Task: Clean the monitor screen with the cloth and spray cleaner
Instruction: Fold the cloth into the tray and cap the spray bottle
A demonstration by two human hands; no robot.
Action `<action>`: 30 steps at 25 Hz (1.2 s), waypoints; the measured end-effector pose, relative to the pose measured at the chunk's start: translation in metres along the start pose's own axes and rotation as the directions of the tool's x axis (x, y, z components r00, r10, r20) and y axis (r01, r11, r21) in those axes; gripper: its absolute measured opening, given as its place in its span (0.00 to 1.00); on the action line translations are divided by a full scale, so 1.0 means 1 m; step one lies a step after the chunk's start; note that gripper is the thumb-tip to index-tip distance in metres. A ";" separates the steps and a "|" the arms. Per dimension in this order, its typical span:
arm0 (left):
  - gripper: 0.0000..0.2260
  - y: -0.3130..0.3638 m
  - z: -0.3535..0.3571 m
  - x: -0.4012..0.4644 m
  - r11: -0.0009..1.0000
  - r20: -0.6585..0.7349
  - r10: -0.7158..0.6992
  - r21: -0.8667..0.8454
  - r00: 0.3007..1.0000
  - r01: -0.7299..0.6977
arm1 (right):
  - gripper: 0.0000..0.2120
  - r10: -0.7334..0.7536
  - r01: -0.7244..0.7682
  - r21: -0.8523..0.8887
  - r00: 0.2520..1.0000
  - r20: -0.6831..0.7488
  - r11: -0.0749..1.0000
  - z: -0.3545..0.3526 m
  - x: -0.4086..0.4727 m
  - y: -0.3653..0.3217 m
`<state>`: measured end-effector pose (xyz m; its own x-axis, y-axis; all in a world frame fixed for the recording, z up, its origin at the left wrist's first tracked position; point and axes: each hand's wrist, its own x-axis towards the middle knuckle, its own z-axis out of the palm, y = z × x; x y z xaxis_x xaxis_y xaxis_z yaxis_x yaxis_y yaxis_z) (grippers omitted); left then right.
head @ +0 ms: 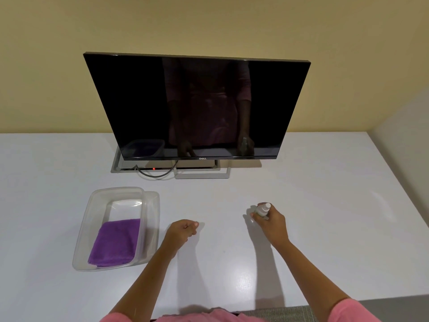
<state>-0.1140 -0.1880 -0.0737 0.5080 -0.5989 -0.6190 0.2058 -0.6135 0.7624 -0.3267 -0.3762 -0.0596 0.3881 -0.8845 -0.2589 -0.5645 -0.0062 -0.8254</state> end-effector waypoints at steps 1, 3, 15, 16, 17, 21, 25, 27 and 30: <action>0.10 0.000 0.001 -0.002 1.000 -0.003 -0.001 -0.003 1.000 0.001 | 0.08 0.006 -0.006 -0.005 1.000 0.000 1.000 0.002 0.000 -0.001; 0.11 0.004 0.003 -0.005 0.998 0.028 -0.041 -0.045 0.999 0.043 | 0.08 0.015 -0.014 -0.015 0.999 0.029 1.000 0.006 -0.001 -0.006; 0.04 0.091 -0.007 -0.021 0.953 0.030 0.259 -0.171 0.966 -0.250 | 0.12 -0.329 0.342 0.013 0.893 0.308 0.940 0.007 -0.029 -0.078; 0.03 0.096 -0.010 -0.024 0.941 0.041 0.298 -0.180 0.954 -0.286 | 0.13 -0.360 0.370 0.034 0.874 0.327 0.928 0.003 -0.032 -0.086; 0.04 0.101 -0.013 -0.026 0.930 0.053 0.336 -0.180 0.941 -0.322 | 0.15 -0.379 0.385 0.050 0.862 0.337 0.921 -0.001 -0.035 -0.094; 0.07 0.116 -0.021 -0.035 0.886 0.051 0.453 -0.139 0.890 -0.443 | 0.16 -0.412 0.401 0.102 0.850 0.328 0.910 -0.012 -0.040 -0.112; 0.08 0.125 -0.025 -0.041 0.860 0.113 0.509 -0.034 0.853 -0.509 | 0.15 -0.431 0.427 0.092 0.834 0.344 0.900 -0.013 -0.043 -0.119; 0.09 0.128 -0.024 -0.046 0.849 0.163 0.519 0.017 0.839 -0.528 | 0.16 -0.434 0.436 0.077 0.830 0.352 0.897 -0.011 -0.044 -0.121; 0.08 0.133 -0.027 -0.053 0.842 0.223 0.500 0.100 0.837 -0.530 | 0.16 -0.428 0.431 0.074 0.832 0.354 0.899 -0.012 -0.046 -0.125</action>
<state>-0.0908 -0.2239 0.0651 0.3417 -0.9227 -0.1786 -0.1793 -0.2506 0.9514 -0.2827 -0.3403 0.0615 0.8221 -0.5680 -0.0394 -0.2862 -0.3524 -0.8910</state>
